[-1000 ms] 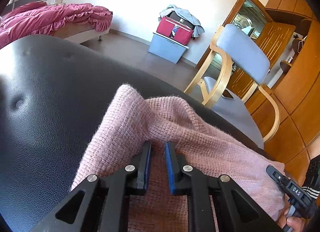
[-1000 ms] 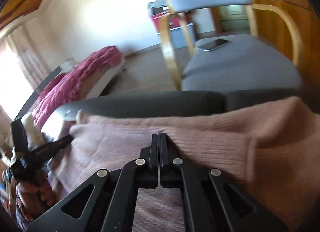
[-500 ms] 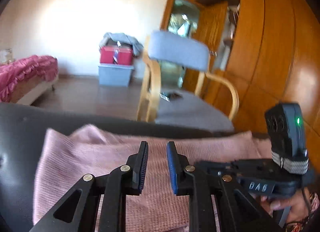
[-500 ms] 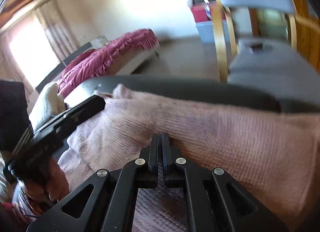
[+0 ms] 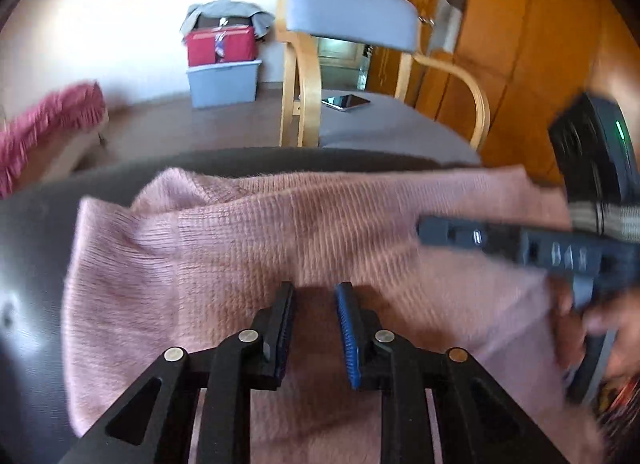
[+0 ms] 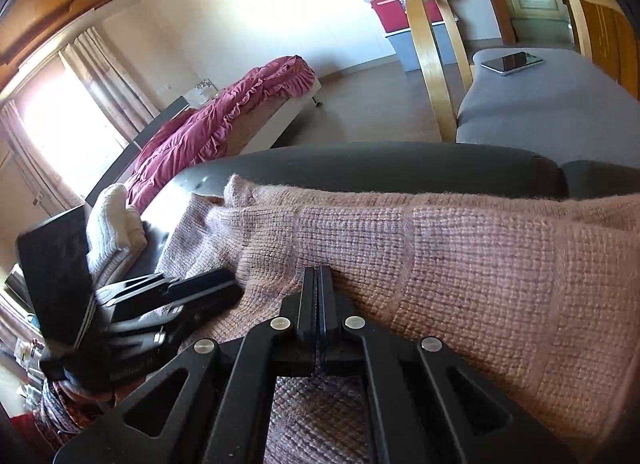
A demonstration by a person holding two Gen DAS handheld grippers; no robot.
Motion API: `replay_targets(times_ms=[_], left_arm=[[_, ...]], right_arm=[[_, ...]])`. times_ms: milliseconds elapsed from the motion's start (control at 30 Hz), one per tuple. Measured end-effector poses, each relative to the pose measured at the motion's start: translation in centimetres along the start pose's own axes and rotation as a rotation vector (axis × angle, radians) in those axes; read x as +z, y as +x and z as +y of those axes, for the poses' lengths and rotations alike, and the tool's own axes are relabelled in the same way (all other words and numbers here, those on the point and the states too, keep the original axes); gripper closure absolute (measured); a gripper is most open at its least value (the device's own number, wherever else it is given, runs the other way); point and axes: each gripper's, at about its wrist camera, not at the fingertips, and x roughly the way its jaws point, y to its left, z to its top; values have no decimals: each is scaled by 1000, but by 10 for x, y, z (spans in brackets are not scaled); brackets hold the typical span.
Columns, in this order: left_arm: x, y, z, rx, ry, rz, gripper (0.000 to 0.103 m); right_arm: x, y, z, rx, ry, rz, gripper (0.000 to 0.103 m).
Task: Fold clothes
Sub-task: 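Smooth the folded sleeve with the left gripper while the right gripper holds the sweater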
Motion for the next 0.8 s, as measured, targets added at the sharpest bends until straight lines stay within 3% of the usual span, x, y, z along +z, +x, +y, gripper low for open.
replay_targets(times_ms=[133,233,300,400,533,667,800], left_arm=[[-21,-19,4,54,65,33,80],[-40,-39,-4,122,228,42,80],[-39,-49,-9,84,263,47,80],[-15,-60,3,9,89,-44,80],[17,-37,30,12,-202,-117,80],[10,11,46,48,-264,-33,80],[4,8,67,-43,-364,-72,81]], right_arm=[[0,-1,0,0,-1,1,103],[0,-1,1,-2,-2,2,103],[0,-1,1,-3,-3,2,103],[0,-1,0,-4,-3,2,103],[-1,-1,-1,0,-2,0,103],[-1,-2,-1,5,1,-1,103],[0,-7,6,-18,-12,-21,100]])
